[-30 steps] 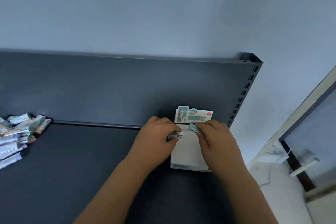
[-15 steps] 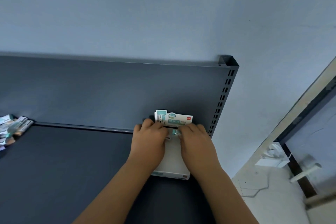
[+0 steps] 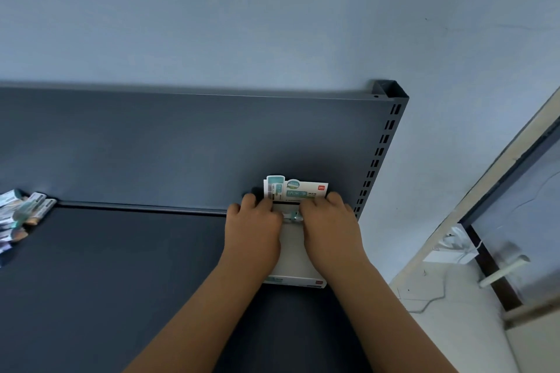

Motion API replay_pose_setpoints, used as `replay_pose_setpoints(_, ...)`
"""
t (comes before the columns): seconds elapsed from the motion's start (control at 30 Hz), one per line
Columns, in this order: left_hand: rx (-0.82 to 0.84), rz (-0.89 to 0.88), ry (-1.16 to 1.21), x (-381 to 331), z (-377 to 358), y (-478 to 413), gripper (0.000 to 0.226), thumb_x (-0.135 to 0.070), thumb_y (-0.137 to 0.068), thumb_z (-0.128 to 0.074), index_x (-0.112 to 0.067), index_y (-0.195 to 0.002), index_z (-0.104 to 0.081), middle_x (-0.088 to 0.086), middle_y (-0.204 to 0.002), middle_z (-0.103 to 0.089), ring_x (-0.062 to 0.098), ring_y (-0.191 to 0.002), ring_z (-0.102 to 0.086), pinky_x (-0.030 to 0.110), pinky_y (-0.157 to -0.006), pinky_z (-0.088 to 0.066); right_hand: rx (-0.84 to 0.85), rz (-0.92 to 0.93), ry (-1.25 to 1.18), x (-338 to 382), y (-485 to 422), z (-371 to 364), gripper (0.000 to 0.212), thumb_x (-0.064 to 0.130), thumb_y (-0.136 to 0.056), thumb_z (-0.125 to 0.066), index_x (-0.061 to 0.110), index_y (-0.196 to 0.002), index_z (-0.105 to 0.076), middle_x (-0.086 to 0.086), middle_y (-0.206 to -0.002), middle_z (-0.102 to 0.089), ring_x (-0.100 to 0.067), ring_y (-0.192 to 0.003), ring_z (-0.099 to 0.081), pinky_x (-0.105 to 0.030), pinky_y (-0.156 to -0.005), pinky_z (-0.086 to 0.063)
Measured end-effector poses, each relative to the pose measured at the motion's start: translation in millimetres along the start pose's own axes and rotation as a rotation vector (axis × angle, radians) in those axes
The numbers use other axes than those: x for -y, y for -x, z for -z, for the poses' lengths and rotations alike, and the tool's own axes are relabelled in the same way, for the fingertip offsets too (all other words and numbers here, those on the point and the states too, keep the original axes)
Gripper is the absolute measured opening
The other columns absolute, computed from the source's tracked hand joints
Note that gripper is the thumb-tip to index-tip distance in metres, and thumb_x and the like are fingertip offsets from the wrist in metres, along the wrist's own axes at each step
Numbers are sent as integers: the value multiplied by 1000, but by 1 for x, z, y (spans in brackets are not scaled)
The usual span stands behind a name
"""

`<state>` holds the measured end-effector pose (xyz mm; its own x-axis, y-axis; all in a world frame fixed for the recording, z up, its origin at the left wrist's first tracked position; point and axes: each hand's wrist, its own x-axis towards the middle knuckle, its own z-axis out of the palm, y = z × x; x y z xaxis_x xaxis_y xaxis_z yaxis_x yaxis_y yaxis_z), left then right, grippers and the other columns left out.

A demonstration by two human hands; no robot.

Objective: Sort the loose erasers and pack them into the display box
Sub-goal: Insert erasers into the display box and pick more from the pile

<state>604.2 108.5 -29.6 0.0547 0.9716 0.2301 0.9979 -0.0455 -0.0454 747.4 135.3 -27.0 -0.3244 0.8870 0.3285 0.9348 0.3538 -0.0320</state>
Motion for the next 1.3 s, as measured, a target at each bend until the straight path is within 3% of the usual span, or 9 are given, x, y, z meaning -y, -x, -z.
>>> replay_pose_setpoints(0.17, 118, 5, -39, 3, 11, 0, 33, -9, -82, -55, -20, -110, -69, -1, -118, -58, 28, -113, -47, 36, -83, -35, -10, 33, 37, 2, 3, -2, 26, 1, -59, -79, 12, -82, -72, -8, -78, -70, -32, -83, -61, -39, -62, -52)
replay_pose_setpoints(0.27, 153, -17, -52, 3, 14, 0, 34, -6, -85, -53, -15, -116, -65, 4, -125, -54, 28, -113, -48, 36, -87, -40, -37, 37, 41, 4, 3, -1, 23, 0, -56, -80, 12, -74, -72, -7, -71, -66, -32, -78, -60, -39, -58, -51)
replay_pose_setpoints(0.43, 116, -99, -12, 7, 11, 4, 38, -5, -86, -53, -18, -121, -62, 5, -125, -53, 28, -108, -52, 36, -83, -40, -38, -8, 40, 10, 4, -3, 21, -3, -55, -79, 12, -68, -73, -10, -74, -64, -33, -70, -58, -36, -53, -48)
replay_pose_setpoints(0.63, 93, -124, -4, 10, 5, 5, 36, -5, -84, -53, -16, -116, -66, 7, -117, -57, 29, -100, -56, 35, -79, -41, -37, -18, 69, 10, -1, -10, 19, -2, -60, -73, 15, -69, -74, -5, -73, -67, -31, -78, -59, -35, -59, -49)
replay_pose_setpoints(0.73, 67, -127, 4, 10, 6, 8, 33, -4, -77, -58, -16, -106, -71, 6, -104, -64, 27, -89, -61, 32, -67, -41, -61, -10, 65, 10, 2, -11, 18, -1, -60, -70, 15, -67, -71, -3, -69, -65, -30, -79, -58, -35, -60, -48)
replay_pose_setpoints(0.87, 78, -158, 16, 10, 1, 6, 33, -3, -84, -53, -11, -113, -66, 8, -112, -60, 29, -97, -59, 31, -67, -36, -79, 17, 33, 7, 5, -13, 17, 0, -59, -69, 15, -67, -70, 0, -67, -65, -28, -82, -58, -35, -63, -49)
replay_pose_setpoints(0.93, 62, -152, 33, 11, 2, 7, 26, -7, -80, -59, -13, -103, -70, 6, -105, -61, 27, -88, -59, 31, -62, -38, -69, 10, 40, 7, 7, -14, 14, 1, -61, -69, 14, -67, -71, -1, -70, -64, -29, -83, -57, -36, -63, -49)
replay_pose_setpoints(1.17, -2, -112, 105, 15, -12, 7, 16, -16, -80, -63, -15, -93, -73, 6, -104, -59, 26, -80, -55, 31, -58, -32, -54, -10, 56, 6, 9, -15, 9, 17, -72, -68, 17, -76, -77, 2, -77, -65, -27, -89, -56, -35, -68, -47)
replay_pose_setpoints(1.3, -38, -86, 182, 16, -20, 8, 14, -20, -81, -63, -16, -90, -73, 3, -98, -61, 25, -75, -57, 29, -54, -40, -50, -36, 26, 7, 13, -8, 19, 31, -80, -62, 25, -88, -78, 7, -83, -72, -23, -95, -58, -36, -78, -46)
